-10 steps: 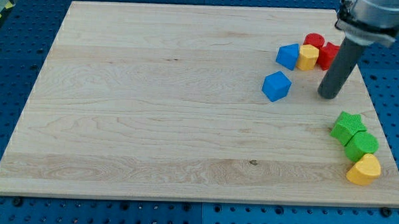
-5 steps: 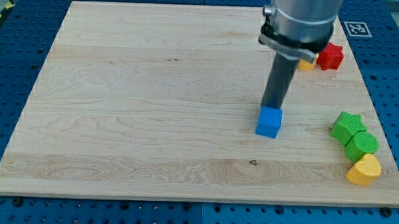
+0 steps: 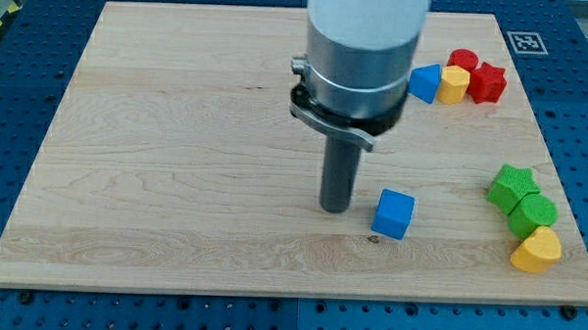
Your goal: Put the blue cube to the left side of the yellow heart
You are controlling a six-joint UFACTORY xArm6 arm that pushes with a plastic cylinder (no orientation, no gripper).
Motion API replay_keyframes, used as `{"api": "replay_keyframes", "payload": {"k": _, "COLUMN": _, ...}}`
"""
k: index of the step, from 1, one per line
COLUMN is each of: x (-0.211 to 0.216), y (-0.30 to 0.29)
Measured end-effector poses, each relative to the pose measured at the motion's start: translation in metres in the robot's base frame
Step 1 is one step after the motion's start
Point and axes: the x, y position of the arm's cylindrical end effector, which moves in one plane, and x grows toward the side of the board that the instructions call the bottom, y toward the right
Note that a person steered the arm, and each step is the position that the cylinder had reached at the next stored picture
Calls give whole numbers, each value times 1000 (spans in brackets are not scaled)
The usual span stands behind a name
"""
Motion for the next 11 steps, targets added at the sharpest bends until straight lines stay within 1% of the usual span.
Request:
{"api": "replay_keyframes", "payload": {"k": 1, "x": 17, "y": 42}}
{"api": "replay_keyframes", "payload": {"k": 2, "x": 22, "y": 62}}
{"api": "replay_keyframes", "payload": {"k": 3, "x": 3, "y": 38}}
{"api": "replay_keyframes", "payload": {"k": 4, "x": -20, "y": 45}}
{"api": "replay_keyframes", "payload": {"k": 5, "x": -11, "y": 60}}
{"api": "replay_keyframes", "payload": {"k": 7, "x": 20, "y": 83}}
{"api": "replay_keyframes", "payload": {"k": 9, "x": 21, "y": 92}}
{"api": "replay_keyframes", "payload": {"k": 11, "x": 21, "y": 118}}
